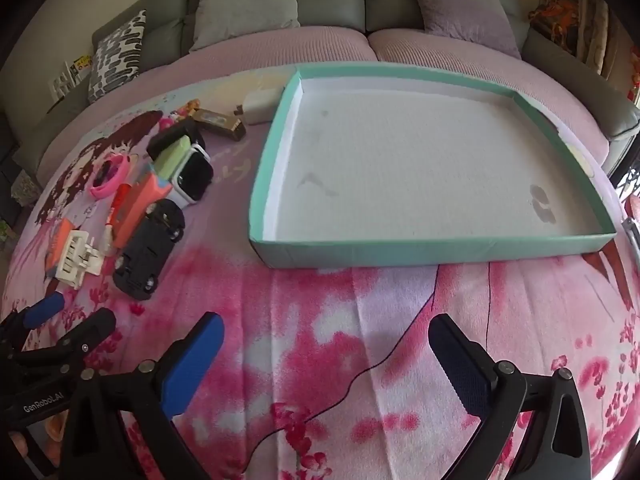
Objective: Organize rigid objects
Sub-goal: 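Move left gripper to orange-blue utility knife while right gripper approaches black toy car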
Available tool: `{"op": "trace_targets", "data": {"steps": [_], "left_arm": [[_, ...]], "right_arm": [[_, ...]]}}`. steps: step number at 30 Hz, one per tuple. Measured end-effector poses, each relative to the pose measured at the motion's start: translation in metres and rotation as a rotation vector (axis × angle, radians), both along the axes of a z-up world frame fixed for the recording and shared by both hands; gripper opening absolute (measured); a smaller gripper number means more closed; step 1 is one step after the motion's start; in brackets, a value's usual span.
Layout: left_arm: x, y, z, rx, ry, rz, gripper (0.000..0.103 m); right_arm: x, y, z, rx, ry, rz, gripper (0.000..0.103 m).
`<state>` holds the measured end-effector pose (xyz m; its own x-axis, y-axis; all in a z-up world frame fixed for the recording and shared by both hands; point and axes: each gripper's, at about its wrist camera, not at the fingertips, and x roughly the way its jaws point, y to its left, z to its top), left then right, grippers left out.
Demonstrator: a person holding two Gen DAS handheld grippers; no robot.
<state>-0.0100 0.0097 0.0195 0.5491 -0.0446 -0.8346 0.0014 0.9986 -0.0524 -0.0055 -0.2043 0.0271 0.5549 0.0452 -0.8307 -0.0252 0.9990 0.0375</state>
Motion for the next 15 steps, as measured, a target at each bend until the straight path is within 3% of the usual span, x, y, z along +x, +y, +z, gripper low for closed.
{"op": "trace_targets", "data": {"steps": [7,13,15], "left_arm": [[-0.005,0.038,0.035,0.04,-0.057,0.079,0.103],[0.006,0.082,0.044,0.031,-0.058,0.186,0.103],[0.012,0.091,0.042,0.021,-0.054,0.205,0.103]], "right_arm": [[0.001,0.029,0.037,0.035,-0.09,0.103,0.103],[0.012,0.059,0.048,0.08,-0.101,0.174,0.103],[0.021,0.071,0.047,0.115,-0.061,0.184,0.103]]}}
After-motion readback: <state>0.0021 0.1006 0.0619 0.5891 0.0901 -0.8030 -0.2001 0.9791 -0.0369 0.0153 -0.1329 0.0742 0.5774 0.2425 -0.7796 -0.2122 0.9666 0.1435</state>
